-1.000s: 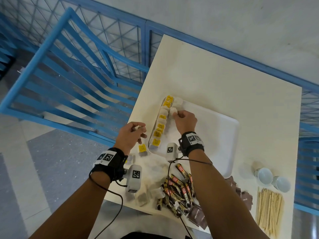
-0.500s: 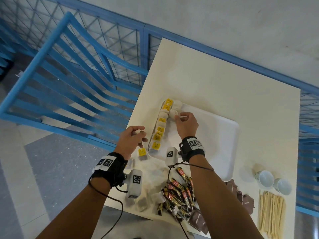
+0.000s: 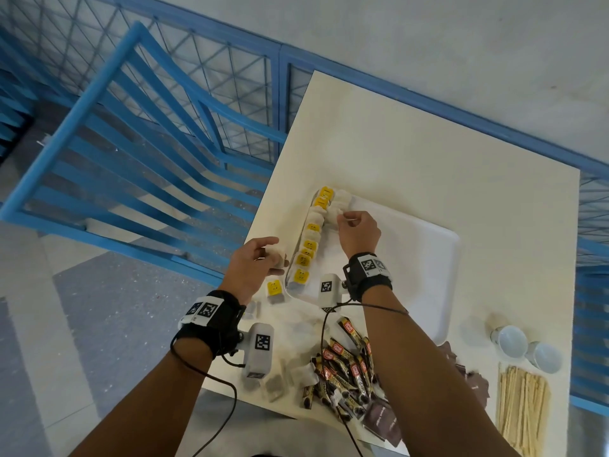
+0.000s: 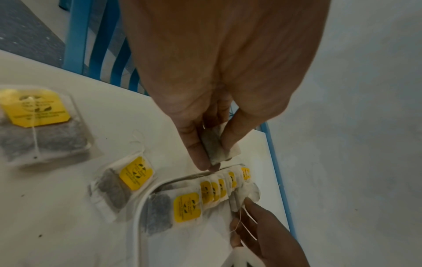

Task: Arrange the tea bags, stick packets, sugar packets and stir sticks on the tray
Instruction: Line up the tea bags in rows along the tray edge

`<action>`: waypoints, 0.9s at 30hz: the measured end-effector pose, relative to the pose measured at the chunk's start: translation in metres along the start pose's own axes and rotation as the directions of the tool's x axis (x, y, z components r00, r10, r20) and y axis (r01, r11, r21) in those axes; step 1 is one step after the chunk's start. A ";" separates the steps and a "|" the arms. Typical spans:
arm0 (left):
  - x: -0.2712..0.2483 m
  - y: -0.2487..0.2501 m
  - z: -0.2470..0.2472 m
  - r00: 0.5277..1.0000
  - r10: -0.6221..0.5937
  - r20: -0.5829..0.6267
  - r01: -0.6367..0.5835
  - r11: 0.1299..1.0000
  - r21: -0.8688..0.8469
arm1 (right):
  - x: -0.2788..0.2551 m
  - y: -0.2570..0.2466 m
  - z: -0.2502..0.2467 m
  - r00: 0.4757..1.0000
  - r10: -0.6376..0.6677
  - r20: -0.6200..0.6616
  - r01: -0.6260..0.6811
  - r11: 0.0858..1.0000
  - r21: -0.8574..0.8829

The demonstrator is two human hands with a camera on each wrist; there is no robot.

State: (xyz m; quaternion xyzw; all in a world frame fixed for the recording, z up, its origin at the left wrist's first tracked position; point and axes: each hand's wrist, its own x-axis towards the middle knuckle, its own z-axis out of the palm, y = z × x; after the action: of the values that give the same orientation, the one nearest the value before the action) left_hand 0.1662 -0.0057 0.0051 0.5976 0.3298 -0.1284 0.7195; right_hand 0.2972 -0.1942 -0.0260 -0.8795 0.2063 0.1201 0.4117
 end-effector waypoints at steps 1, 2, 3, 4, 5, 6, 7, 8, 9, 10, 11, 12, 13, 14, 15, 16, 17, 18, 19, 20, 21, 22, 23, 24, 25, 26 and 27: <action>0.000 0.000 -0.001 1.000 -0.002 -0.004 0.001 1.000 -0.007 | 0.002 0.000 0.000 1.000 0.000 0.006 0.000 1.000 -0.012; 0.000 -0.001 -0.001 1.000 -0.005 -0.012 0.004 1.000 -0.010 | 0.003 -0.001 0.000 1.000 0.002 0.009 -0.002 1.000 -0.022; 0.000 -0.001 -0.001 1.000 -0.007 -0.025 0.007 1.000 -0.012 | 0.004 -0.001 0.001 1.000 0.004 0.009 -0.004 1.000 -0.031; -0.001 -0.001 0.000 0.999 -0.007 -0.039 0.007 1.000 -0.013 | 0.004 -0.001 0.001 1.000 0.005 0.005 -0.004 0.999 -0.034; -0.001 0.000 0.000 0.999 -0.005 -0.050 0.005 1.000 -0.015 | 0.004 -0.002 0.000 1.000 0.008 0.003 -0.008 1.000 -0.029; -0.001 0.000 0.001 0.998 -0.003 -0.055 0.002 1.000 -0.020 | 0.002 -0.004 -0.002 1.000 0.013 0.000 -0.013 1.000 -0.020; -0.001 0.001 0.002 0.998 0.000 -0.055 -0.002 1.000 -0.024 | -0.001 -0.005 -0.004 1.000 0.024 -0.007 -0.024 1.000 -0.012; -0.001 0.001 0.003 0.999 0.007 -0.052 -0.008 1.000 -0.025 | -0.005 -0.007 -0.008 0.999 0.032 -0.020 -0.032 0.999 0.000; -0.001 0.002 0.004 0.999 0.019 -0.049 -0.020 1.000 -0.020 | -0.010 -0.007 -0.011 0.999 0.030 -0.035 -0.029 0.999 0.017; -0.001 0.004 0.005 0.999 0.033 -0.043 -0.033 0.999 -0.013 | -0.016 -0.007 -0.012 0.999 0.009 -0.040 -0.008 0.999 0.033; -0.001 0.005 0.006 0.998 0.045 -0.036 -0.046 0.999 -0.006 | -0.024 -0.008 -0.013 0.999 -0.029 -0.020 0.030 0.999 0.041; -0.001 0.007 0.007 0.998 0.054 -0.025 -0.054 0.999 -0.004 | -0.033 -0.009 -0.012 0.997 -0.077 0.030 0.076 0.996 0.042; -0.002 0.009 0.009 0.998 0.059 -0.013 -0.059 0.998 0.000 | -0.042 -0.010 -0.011 0.986 -0.127 0.111 0.124 0.992 0.037; -0.002 0.010 0.011 0.998 0.065 -0.003 -0.065 0.998 0.010 | -0.051 -0.012 -0.010 0.963 -0.167 0.210 0.165 0.986 0.025; -0.001 0.011 0.013 0.997 0.071 0.003 -0.071 0.997 0.024 | -0.059 -0.013 -0.008 0.930 -0.194 0.312 0.201 0.980 0.012; -0.001 0.012 0.015 0.997 0.075 0.005 -0.075 0.996 0.036 | -0.065 -0.015 -0.008 0.893 -0.212 0.398 0.229 0.973 0.004; -0.001 0.012 0.016 0.997 0.078 0.005 -0.078 0.996 0.044 | -0.069 -0.016 -0.007 0.860 -0.224 0.458 0.248 0.969 0.007; -0.001 0.012 0.017 0.997 0.078 0.005 -0.079 0.996 0.049 | -0.072 -0.016 -0.006 0.841 -0.232 0.489 0.256 0.967 0.019; -0.001 0.012 0.018 0.997 0.078 0.007 -0.078 0.996 0.049 | -0.073 -0.016 -0.005 0.839 -0.236 0.490 0.254 0.967 0.031; -0.002 0.012 0.018 0.997 0.075 0.011 -0.076 0.996 0.048 | -0.073 -0.015 -0.005 0.850 -0.238 0.471 0.249 0.968 0.040; -0.003 0.012 0.019 0.997 0.070 0.013 -0.070 0.997 0.044 | -0.073 -0.015 -0.005 0.864 -0.243 0.440 0.248 0.968 0.049; -0.003 0.012 0.020 0.998 0.062 0.012 -0.063 0.997 0.039 | -0.073 -0.015 -0.006 0.879 -0.249 0.407 0.247 0.967 0.060; -0.004 0.012 0.021 0.999 0.054 0.011 -0.054 0.998 0.035 | -0.072 -0.015 -0.006 0.888 -0.260 0.378 0.252 0.965 0.071; -0.003 0.011 0.022 0.999 0.043 0.010 -0.043 0.999 0.033 | -0.072 -0.015 -0.007 0.894 -0.274 0.355 0.264 0.961 0.077; -0.003 0.010 0.023 0.999 0.033 0.008 -0.033 0.999 0.029 | -0.071 -0.015 -0.008 0.895 -0.287 0.340 0.277 0.958 0.080; -0.002 0.008 0.024 1.000 0.025 0.004 -0.025 0.999 0.028 | -0.071 -0.015 -0.008 0.895 -0.289 0.339 0.279 0.957 0.079; -0.001 0.007 0.024 1.000 0.022 -0.001 -0.021 0.999 0.030 | -0.072 -0.013 -0.008 0.893 -0.279 0.352 0.269 0.960 0.078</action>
State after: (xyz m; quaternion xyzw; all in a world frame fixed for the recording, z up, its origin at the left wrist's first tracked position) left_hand 0.1775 -0.0267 0.0123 0.6118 0.3220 -0.1250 0.7116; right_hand 0.2401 -0.1740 0.0156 -0.8570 0.0033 0.2170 0.4673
